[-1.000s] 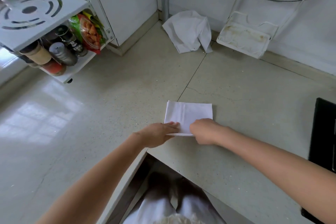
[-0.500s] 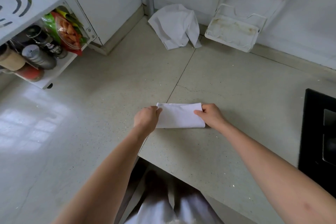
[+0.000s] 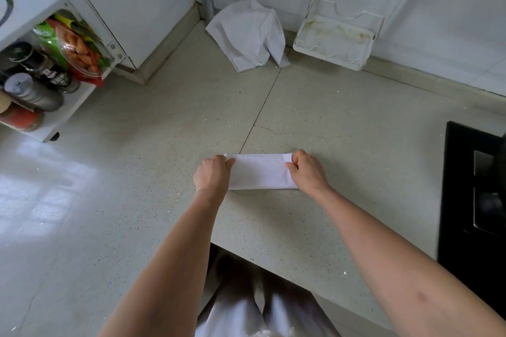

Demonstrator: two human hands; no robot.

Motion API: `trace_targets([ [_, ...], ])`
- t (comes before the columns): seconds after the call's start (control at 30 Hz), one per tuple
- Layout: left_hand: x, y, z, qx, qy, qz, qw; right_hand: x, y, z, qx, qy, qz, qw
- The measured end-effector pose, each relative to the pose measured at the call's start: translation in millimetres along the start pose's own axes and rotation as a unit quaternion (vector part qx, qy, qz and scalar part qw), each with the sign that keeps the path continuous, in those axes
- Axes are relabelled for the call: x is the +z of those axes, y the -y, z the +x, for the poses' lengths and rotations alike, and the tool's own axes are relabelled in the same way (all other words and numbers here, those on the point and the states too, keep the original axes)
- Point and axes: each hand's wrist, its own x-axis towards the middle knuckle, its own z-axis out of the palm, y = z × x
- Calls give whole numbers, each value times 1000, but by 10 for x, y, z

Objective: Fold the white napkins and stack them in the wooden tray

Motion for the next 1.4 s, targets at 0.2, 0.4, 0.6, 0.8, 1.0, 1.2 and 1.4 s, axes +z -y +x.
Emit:
trace_targets([
  [0.2, -27, -38, 20, -30, 16, 10, 999, 36, 32, -26, 10, -39, -30, 999],
  [0.4, -17, -46, 36, -36, 17, 12, 999, 334, 135, -195, -210, -131, -201, 948],
  [0.6, -93, -60, 15, 15, -29, 58, 998, 576, -23, -196, -203, 8, -244, 948],
  [0.8, 259, -36, -228, 325, -47, 112, 938, 596, 3, -186, -192, 11, -250, 949],
  [1.0, 358, 265, -177, 257, 20, 118, 959, 480, -140, -199, -185, 15, -226, 956],
  [1.2, -26, 301, -42, 231, 36, 124, 964, 238, -158, -214, -141, 3, -217, 966],
  [1.4, -216, 16, 84, 53, 92, 10, 994, -37, 157, 130, -70, 58, -182, 979],
])
